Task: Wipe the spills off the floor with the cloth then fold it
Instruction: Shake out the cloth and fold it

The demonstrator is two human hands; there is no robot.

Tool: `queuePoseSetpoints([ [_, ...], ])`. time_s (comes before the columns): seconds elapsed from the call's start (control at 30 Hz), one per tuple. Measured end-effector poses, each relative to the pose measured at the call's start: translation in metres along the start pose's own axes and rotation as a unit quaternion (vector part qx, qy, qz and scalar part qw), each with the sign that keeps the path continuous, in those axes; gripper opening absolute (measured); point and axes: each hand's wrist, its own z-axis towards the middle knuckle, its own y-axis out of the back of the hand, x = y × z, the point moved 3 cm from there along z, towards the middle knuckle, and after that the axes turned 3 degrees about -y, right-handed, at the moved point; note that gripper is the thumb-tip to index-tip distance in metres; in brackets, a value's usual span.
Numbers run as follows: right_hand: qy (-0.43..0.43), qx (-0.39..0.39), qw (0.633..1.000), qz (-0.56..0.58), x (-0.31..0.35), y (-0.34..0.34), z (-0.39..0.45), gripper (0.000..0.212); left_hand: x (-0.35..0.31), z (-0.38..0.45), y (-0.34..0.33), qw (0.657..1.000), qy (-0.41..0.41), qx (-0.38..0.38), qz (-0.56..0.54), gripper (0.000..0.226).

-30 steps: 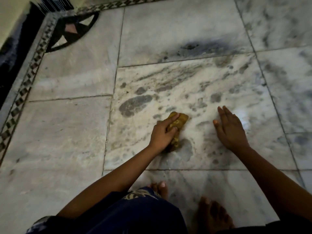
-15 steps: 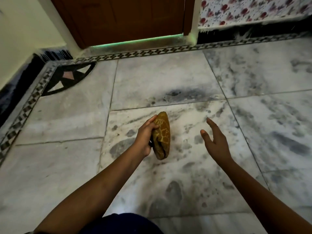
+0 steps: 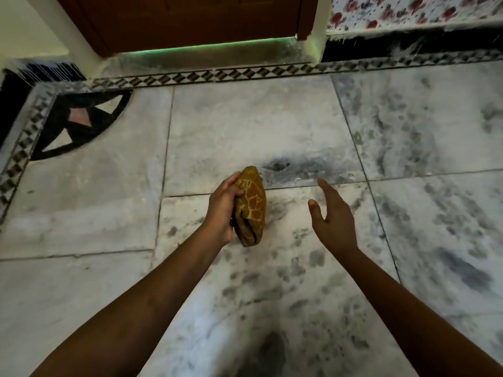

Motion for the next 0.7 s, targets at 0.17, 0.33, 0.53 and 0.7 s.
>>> queuePoseSetpoints([
  [0.17, -0.016, 0.009, 0.999, 0.048, 0.097, 0.052, 0.015, 0.056, -0.089, -0.051, -0.009, 0.999, -0.003, -0.03, -0.035, 0.037],
  [0.33, -0.023, 0.016, 0.996, 0.081, 0.189, 0.125, 0.011, 0.055, -0.179, -0.123, -0.039, 0.997, -0.005, -0.026, -0.069, 0.038],
  [0.53, 0.004, 0.024, 0.994, 0.102, 0.33, 0.26, 0.001, 0.048, -0.336, -0.265, -0.084, 0.991, -0.035, 0.001, -0.129, 0.036],
  [0.7, 0.016, 0.041, 0.988, 0.15, 0.447, 0.359, -0.007, 0.046, -0.451, -0.388, -0.101, 0.982, -0.059, 0.033, -0.177, 0.038],
])
